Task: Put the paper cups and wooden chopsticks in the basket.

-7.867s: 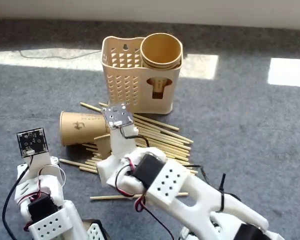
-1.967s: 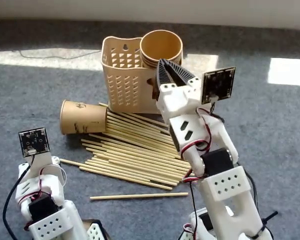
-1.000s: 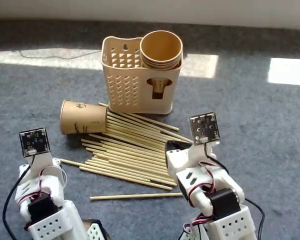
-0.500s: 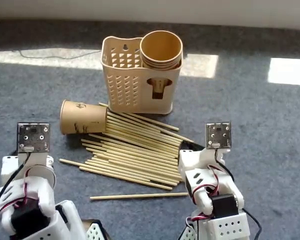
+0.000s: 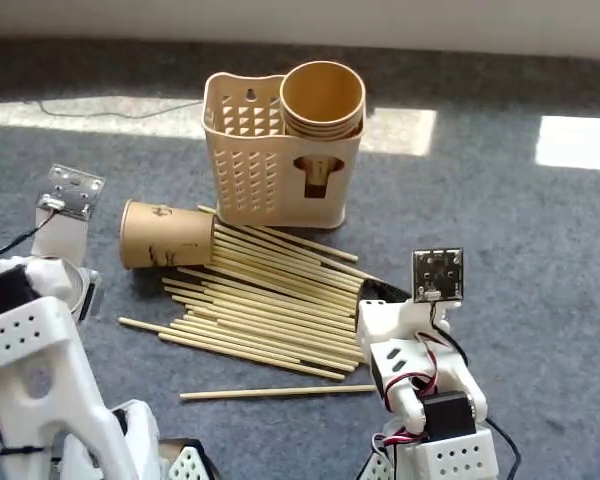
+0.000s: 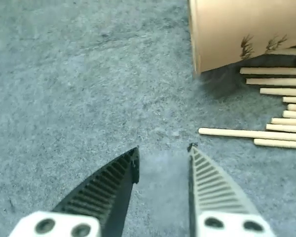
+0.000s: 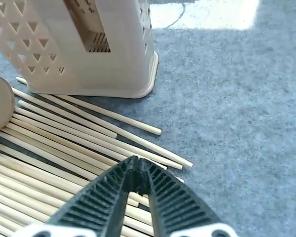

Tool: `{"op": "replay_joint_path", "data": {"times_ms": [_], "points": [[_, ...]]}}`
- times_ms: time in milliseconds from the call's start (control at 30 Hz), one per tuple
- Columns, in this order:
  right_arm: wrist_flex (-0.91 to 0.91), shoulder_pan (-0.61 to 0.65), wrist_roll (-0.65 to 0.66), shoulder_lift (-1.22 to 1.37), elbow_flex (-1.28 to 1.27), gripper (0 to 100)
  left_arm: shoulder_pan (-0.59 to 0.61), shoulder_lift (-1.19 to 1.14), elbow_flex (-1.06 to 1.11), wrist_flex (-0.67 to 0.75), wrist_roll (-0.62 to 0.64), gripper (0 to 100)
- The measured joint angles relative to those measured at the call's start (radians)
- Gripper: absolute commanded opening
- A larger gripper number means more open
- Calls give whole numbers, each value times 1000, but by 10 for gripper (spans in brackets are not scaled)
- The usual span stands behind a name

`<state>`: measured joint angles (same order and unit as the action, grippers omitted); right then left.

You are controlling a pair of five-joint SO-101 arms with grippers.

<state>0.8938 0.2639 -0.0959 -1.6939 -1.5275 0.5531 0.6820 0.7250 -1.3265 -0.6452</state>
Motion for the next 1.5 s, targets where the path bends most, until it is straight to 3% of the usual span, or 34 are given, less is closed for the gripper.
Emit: {"op": "replay_joint_path", "data": {"times_ms": [233, 500, 900, 1200, 1500], "points": [[-2, 2, 0, 0, -3, 6, -87, -313, -100, 118, -74, 194], [-5, 2, 0, 0, -3, 6, -146, -580, -256, 143, -135, 196], [-35, 0, 0, -5, -23, 6, -253, -588, -285, 143, -132, 193], [-38, 0, 0, -6, -23, 6, -259, -496, -285, 143, -44, 193], [-38, 0, 0, -6, -23, 6, -333, -313, -129, 143, 6, 193]]}}
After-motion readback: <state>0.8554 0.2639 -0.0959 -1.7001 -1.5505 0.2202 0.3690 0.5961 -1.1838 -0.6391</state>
